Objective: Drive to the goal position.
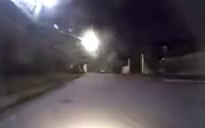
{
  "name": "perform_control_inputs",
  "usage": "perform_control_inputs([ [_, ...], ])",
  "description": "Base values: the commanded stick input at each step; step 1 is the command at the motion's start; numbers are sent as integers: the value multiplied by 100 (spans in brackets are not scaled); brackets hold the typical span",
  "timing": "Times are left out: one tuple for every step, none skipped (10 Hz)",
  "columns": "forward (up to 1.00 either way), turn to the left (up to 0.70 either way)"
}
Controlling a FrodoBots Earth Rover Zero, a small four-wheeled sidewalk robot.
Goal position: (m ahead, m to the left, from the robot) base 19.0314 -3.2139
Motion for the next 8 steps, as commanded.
perform_control_inputs([
  [70, 0],
  [70, 0],
  [70, 0],
  [70, 0],
  [70, 0],
  [70, 0],
  [70, 0],
  [70, 0],
])
